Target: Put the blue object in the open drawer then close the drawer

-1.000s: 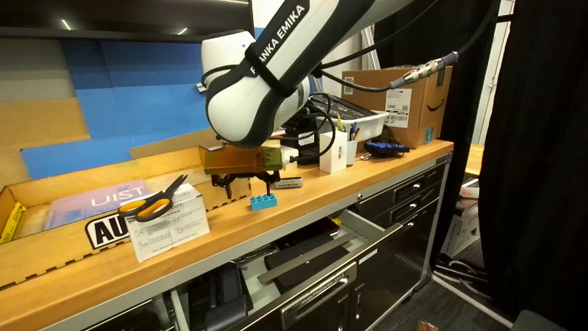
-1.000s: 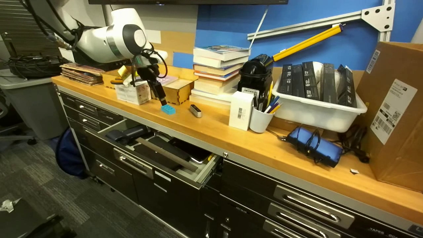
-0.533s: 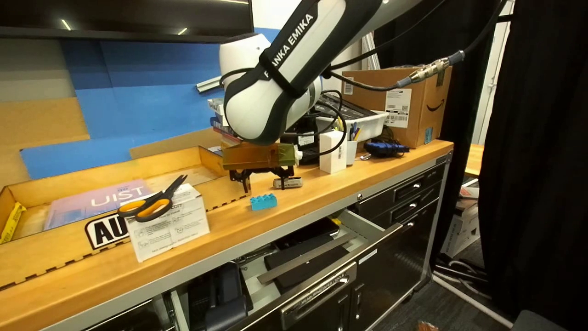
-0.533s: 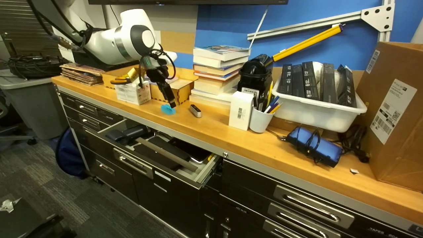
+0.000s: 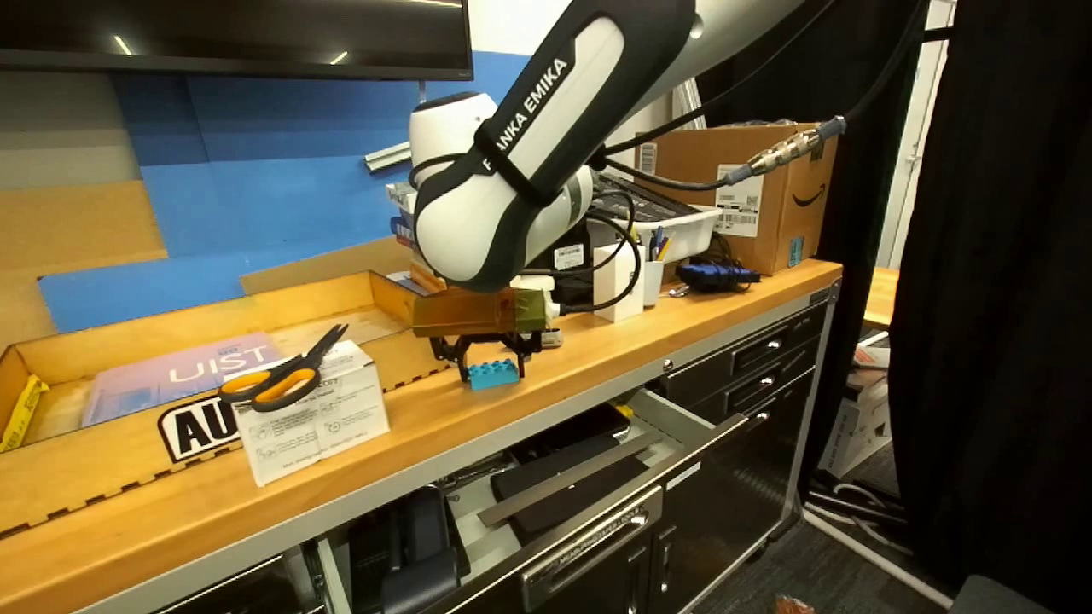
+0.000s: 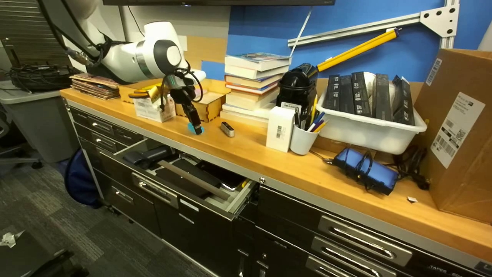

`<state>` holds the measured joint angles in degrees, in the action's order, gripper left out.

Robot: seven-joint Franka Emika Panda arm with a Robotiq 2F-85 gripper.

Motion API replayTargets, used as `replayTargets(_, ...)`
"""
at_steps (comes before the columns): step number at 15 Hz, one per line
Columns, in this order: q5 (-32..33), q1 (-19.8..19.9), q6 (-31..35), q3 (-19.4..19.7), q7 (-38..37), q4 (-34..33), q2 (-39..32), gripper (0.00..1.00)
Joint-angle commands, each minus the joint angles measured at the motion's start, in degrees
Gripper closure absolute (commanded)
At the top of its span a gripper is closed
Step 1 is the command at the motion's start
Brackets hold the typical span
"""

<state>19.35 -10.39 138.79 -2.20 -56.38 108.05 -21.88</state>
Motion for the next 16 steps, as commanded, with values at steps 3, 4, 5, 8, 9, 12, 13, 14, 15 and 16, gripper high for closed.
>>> replayTargets(3, -0.6, -1.4, 1.8, 2.4, -0.9, 1.7, 1.2, 0.49)
replayTargets(4, -1.1, -1.5, 1.3, 2.2, -0.9, 2.9, 2.4, 0.49)
replayTargets(5, -1.9, -1.5, 0.6, 1.7, -0.5, 4.0, 3.6, 0.49)
replayTargets(8, -4.8, -1.9, -2.5, -0.4, 0.8, 11.5, 9.8, 0.49)
replayTargets(9, -6.4, -2.0, -2.8, -1.3, 1.3, 14.5, 12.3, 0.49)
replayTargets(12, -4.4, -3.9, -1.4, -3.0, -2.7, 22.3, 17.2, 0.49)
replayTargets(13, -3.3, -4.3, 0.1, -3.8, -4.3, 23.9, 17.5, 0.49)
replayTargets(14, -0.4, -5.1, 1.2, -4.1, -8.0, 25.0, 17.2, 0.49)
replayTargets(15, 2.9, -5.6, 2.4, -4.5, -12.1, 25.5, 16.6, 0.49)
replayTargets(16, 6.3, -6.1, 3.5, -4.7, -15.9, 25.6, 15.8, 0.49)
